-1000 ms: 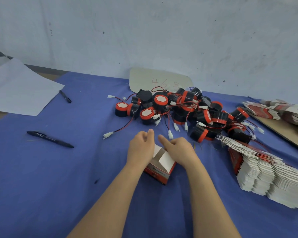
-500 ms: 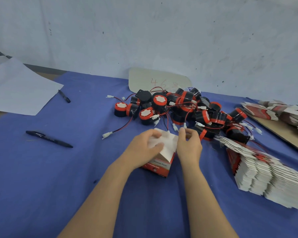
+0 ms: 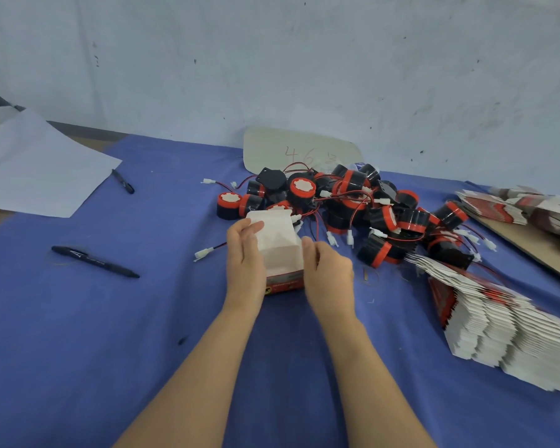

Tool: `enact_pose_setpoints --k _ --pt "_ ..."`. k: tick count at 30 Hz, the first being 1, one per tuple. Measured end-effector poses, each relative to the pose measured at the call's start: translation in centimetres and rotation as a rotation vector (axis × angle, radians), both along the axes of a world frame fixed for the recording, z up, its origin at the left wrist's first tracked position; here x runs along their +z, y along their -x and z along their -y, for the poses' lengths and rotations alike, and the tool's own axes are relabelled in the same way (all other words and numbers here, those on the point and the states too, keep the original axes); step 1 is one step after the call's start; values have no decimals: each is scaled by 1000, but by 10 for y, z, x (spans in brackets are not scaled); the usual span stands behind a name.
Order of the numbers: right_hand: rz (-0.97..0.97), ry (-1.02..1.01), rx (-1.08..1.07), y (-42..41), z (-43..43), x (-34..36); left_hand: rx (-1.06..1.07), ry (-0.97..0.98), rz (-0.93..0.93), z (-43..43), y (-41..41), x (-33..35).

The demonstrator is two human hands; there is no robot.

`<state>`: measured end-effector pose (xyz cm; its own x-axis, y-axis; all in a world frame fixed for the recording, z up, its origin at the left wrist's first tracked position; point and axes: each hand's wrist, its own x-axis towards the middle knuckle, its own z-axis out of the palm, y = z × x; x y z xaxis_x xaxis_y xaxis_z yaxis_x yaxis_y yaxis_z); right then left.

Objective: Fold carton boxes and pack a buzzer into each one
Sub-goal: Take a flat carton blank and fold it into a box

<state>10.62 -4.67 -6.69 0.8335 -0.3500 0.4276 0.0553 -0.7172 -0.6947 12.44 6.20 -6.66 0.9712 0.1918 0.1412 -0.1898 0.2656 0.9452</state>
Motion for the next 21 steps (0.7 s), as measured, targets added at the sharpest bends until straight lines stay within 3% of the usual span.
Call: enact_pose_setpoints --k 3,5,9,13,15,21 --pt "39 -39 -105 -3 9 -1 12 98 -67 -5 -4 0" --pt "-73 -24 -116 -3 13 -4 110 42 -101 -10 -6 -1" --pt "-182 15 -32 -4 17 -8 319 -251 -138 -18 -8 -7" --pt "-237 47 76 -4 18 -6 262 -743 -71 -23 -12 -15" --pt "-272 65 99 -4 20 -5 230 -853 -83 -25 -12 -16" --pt "-262 133 31 -5 17 -8 14 -538 -77 -14 -5 -5"
